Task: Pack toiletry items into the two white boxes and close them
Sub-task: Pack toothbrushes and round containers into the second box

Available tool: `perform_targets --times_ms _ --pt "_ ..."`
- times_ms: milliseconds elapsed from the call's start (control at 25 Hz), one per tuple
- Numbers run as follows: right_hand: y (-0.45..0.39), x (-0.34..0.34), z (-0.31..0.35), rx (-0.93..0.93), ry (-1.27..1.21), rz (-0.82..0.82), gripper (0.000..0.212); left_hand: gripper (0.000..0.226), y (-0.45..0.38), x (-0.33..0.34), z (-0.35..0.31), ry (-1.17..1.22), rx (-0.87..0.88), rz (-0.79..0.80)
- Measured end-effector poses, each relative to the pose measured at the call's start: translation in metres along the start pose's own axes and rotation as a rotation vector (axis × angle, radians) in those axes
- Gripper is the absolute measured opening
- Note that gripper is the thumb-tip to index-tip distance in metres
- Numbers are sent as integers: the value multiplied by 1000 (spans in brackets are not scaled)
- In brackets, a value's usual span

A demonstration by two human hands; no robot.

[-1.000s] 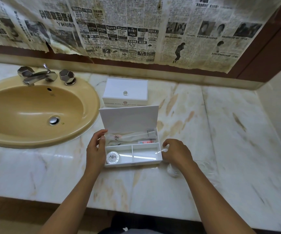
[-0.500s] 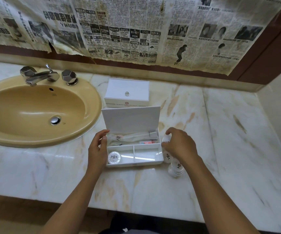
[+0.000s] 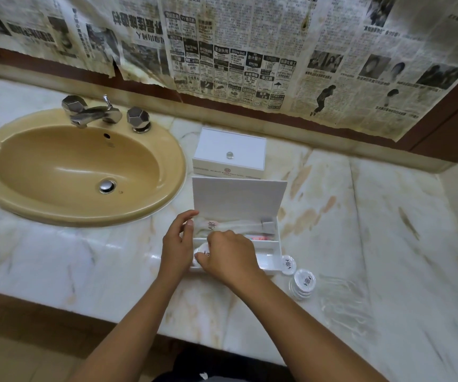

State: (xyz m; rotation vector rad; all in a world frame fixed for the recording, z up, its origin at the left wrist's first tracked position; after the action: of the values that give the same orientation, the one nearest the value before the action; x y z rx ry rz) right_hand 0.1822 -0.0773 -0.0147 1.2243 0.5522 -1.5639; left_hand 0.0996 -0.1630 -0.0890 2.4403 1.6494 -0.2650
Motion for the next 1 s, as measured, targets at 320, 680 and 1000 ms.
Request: perform_targets --times_ms 320,680,1000 --pt "-3 9 -4 -19 -5 15 31 29 0 0 0 17 -7 6" --pt "-2 13 -5 23 -90 78 24 31 1 -1 -1 4 3 16" --pt "6 -53 -79 197 -191 -185 27 30 1 0 -2 -9 7 -4"
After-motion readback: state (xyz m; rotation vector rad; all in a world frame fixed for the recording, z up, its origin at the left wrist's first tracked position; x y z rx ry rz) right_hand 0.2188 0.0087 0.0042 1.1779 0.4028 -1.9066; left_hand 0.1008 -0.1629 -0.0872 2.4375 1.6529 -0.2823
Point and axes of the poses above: each hand's wrist, its own y-axis away from the middle knuckle, its own x-axis out of the palm, z = x × y, the point moved 6 cm from there along -y, towards the middle knuckle, and after that the axes turned 3 degrees about -y, right-handed, at the moved point
